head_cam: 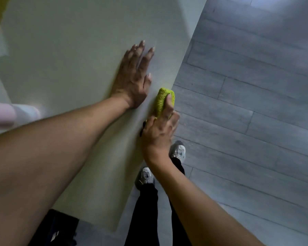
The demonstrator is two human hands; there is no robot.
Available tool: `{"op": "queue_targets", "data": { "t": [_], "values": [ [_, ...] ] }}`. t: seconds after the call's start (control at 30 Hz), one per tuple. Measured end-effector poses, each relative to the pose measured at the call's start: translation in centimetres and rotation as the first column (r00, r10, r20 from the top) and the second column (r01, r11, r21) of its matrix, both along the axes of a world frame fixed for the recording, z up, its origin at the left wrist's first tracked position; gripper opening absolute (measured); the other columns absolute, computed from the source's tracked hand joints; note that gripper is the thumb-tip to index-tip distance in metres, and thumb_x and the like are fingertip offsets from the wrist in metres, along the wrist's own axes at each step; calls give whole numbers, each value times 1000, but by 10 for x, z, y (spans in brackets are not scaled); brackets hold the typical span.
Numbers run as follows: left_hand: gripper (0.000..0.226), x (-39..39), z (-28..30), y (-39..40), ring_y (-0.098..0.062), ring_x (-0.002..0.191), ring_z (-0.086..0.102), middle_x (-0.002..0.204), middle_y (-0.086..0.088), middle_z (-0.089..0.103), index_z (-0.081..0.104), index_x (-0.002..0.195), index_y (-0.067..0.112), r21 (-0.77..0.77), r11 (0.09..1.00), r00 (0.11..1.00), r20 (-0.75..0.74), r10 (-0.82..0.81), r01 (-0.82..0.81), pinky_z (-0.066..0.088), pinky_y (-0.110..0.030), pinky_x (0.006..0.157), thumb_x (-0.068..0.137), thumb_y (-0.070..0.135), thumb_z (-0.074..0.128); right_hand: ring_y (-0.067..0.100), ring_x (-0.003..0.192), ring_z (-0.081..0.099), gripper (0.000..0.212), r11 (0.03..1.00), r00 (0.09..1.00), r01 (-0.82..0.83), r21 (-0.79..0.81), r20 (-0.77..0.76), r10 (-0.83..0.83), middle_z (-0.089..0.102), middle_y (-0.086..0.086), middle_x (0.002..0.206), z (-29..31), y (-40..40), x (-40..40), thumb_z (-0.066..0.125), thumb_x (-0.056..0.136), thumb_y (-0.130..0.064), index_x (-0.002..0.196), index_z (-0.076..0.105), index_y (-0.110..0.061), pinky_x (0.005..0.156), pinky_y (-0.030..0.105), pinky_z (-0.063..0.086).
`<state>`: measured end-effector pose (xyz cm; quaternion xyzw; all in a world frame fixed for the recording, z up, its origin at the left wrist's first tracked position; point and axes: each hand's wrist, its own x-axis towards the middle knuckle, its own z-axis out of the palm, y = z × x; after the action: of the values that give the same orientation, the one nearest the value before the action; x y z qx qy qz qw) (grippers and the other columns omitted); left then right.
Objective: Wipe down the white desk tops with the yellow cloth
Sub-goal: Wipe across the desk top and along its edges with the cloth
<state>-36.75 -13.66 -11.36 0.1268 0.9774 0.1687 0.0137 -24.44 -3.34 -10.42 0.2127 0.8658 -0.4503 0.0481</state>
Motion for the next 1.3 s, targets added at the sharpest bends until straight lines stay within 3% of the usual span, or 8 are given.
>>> {"op": "queue_targets", "data": {
  "t": [0.23, 0.33, 0.53, 0.63, 0.83, 1.03, 1.2, 1.3],
  "values": [
    [61, 217, 7, -53, -36, 158, 23, 170, -18, 25, 36, 161, 11, -68, 995, 996, 43, 83, -80, 18, -52, 129, 103, 26, 40, 39, 124, 43, 64, 994, 991, 105, 31, 80, -107, 38, 17, 135, 8, 4, -53, 37, 99, -17, 158, 20, -33, 97, 54, 41],
    [60, 267, 7, -72, -34, 159, 21, 171, -15, 24, 37, 161, 13, -114, 991, 996, 49, 76, -70, 18, -52, 129, 103, 28, 37, 39, 129, 42, 62, 992, 990, 120, 49, 73, -124, 40, 18, 142, 8, 16, -88, 36, 99, -15, 158, 22, -32, 103, 53, 40],
    [62, 268, 0, -76, -32, 160, 19, 172, -12, 23, 35, 163, 15, -107, 990, 996, -5, 94, -94, 18, -54, 129, 102, 31, 32, 40, 131, 42, 59, 994, 994, 110, 23, 21, -111, 40, 19, 146, 1, 10, -68, 35, 100, -11, 156, 26, -30, 100, 52, 43],
    [63, 270, -4, -79, -33, 159, 22, 171, -13, 24, 36, 162, 16, -118, 988, 995, -24, 95, -97, 18, -53, 129, 102, 33, 32, 32, 121, 45, 60, 996, 995, 79, -50, -50, -81, 43, 14, 140, 4, -16, 28, 41, 99, -10, 156, 29, -25, 86, 39, 36],
    [63, 270, -6, -78, -35, 158, 25, 170, -15, 27, 36, 162, 15, -125, 988, 995, -56, 80, -86, 19, -54, 128, 101, 31, 36, 34, 123, 41, 71, 998, 998, 38, -44, 52, -36, 41, 14, 135, 9, -57, 184, 49, 94, -9, 159, 23, -21, 101, 40, 32],
    [64, 267, -8, -78, -35, 157, 25, 170, -14, 27, 36, 162, 16, -145, 986, 995, -65, 77, -86, 18, -53, 129, 101, 32, 36, 24, 109, 41, 58, 987, 989, 149, -53, 14, -149, 38, 6, 125, 11, -45, 99, 40, 100, -16, 154, 27, -31, 92, 49, 42],
    [62, 265, -6, -79, -34, 158, 24, 170, -14, 28, 37, 162, 16, -134, 986, 993, -75, 86, -95, 19, -53, 129, 102, 32, 33, 36, 129, 41, 52, 984, 984, 178, -18, 27, -178, 38, 14, 141, 1, -12, -18, 36, 102, -23, 153, 28, -32, 106, 55, 39],
    [61, 262, -5, -80, -35, 157, 25, 170, -14, 30, 38, 161, 16, -145, 985, 992, -91, 84, -97, 20, -54, 128, 103, 31, 33, 30, 126, 43, 53, 987, 986, 161, -10, -34, -161, 41, 11, 135, -6, -11, -28, 38, 103, -22, 154, 28, -31, 96, 41, 38]
  ]
}}
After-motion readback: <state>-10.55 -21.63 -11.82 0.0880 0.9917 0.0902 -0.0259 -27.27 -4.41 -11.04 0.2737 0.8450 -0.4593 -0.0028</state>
